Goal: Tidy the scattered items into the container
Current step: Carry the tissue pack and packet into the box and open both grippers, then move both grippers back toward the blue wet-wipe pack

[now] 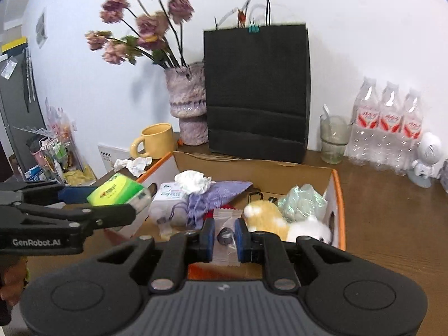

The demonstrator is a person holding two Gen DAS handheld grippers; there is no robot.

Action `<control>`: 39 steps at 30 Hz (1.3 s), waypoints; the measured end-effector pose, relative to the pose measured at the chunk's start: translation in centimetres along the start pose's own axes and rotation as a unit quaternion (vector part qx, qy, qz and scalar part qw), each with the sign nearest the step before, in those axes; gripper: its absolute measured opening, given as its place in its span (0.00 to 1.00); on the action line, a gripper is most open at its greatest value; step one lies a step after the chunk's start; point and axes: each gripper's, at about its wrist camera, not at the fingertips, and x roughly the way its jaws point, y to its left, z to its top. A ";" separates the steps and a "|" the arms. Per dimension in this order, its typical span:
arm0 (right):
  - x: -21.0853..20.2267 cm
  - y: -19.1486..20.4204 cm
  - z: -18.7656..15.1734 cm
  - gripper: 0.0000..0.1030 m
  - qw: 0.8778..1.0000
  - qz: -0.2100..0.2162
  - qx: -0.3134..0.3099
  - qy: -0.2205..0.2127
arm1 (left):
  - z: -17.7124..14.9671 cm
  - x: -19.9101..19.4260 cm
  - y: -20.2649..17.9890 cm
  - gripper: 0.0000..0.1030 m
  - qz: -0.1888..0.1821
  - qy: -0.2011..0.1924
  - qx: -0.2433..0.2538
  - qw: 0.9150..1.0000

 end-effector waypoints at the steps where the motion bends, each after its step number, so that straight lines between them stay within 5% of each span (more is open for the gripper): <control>1: 1.0 -0.2 0.6 0.14 1.000 0.004 0.006 0.014 | 0.8 1.2 0.1 0.63 0.001 0.015 0.000 1.000; 9: 8.5 -1.5 2.7 0.14 0.994 -0.002 0.015 0.108 | 2.1 8.6 2.0 0.63 0.022 0.113 0.000 0.993; 21: 12.1 -1.1 1.8 0.17 0.987 -0.002 -0.001 0.160 | 0.7 10.9 2.5 0.68 0.015 0.153 0.010 0.988; 27: 10.3 -1.1 2.1 0.35 0.990 0.008 0.001 0.139 | 1.0 9.5 2.8 0.86 0.013 0.131 0.007 0.991; 35: 4.5 -1.6 1.3 0.86 0.997 0.016 0.006 0.078 | 0.3 4.6 3.0 1.00 0.010 0.061 0.006 0.998; 39: 0.8 -1.5 -0.6 0.90 0.999 0.011 -0.009 0.042 | -1.2 2.0 3.3 1.00 0.006 0.022 -0.010 1.000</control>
